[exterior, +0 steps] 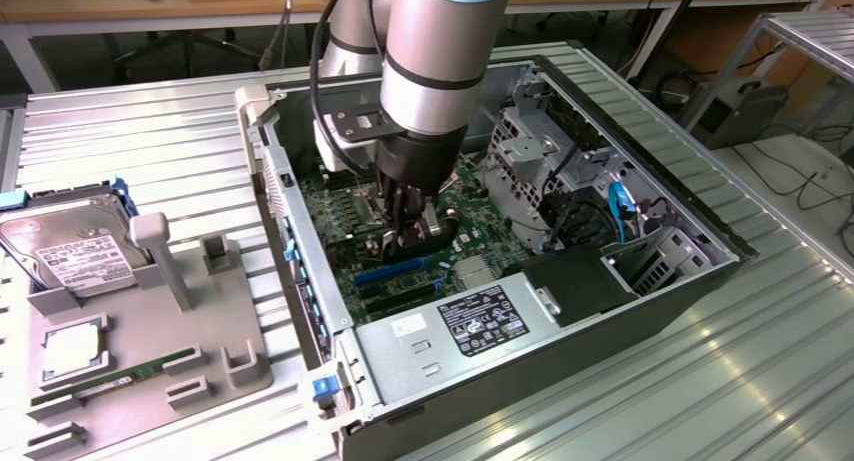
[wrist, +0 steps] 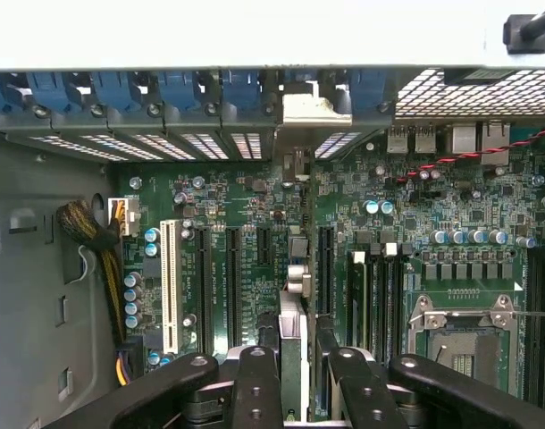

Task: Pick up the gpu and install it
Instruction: 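Press down on the gpu until it lock into place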

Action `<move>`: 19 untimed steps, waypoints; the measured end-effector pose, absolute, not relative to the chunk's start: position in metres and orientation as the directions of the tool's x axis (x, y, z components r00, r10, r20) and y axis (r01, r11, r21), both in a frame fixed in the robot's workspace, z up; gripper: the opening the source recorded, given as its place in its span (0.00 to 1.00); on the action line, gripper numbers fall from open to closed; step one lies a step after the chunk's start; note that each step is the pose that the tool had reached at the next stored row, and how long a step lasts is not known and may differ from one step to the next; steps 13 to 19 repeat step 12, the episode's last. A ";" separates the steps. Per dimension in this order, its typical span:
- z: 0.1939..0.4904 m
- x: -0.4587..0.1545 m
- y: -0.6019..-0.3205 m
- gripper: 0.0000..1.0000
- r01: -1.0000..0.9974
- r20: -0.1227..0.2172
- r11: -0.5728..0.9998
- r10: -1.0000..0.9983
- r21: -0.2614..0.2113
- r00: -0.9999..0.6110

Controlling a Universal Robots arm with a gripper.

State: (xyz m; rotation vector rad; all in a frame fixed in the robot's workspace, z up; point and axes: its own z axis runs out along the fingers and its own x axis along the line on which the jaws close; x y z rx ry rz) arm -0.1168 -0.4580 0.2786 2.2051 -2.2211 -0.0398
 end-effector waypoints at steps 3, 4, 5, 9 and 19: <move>0.259 -0.123 -0.460 0.26 -1.000 -0.020 0.007 -1.000 0.026 -0.007; 0.255 -0.123 -0.460 0.26 -1.000 -0.020 0.007 -1.000 0.026 -0.007; 0.252 -0.123 -0.460 0.26 -1.000 -0.020 0.007 -1.000 0.027 -0.007; 0.282 -0.123 -0.451 0.19 -1.000 -0.018 0.004 -1.000 0.026 -0.004; 0.305 -0.124 -0.451 0.11 -1.000 -0.016 -0.001 -1.000 0.026 0.000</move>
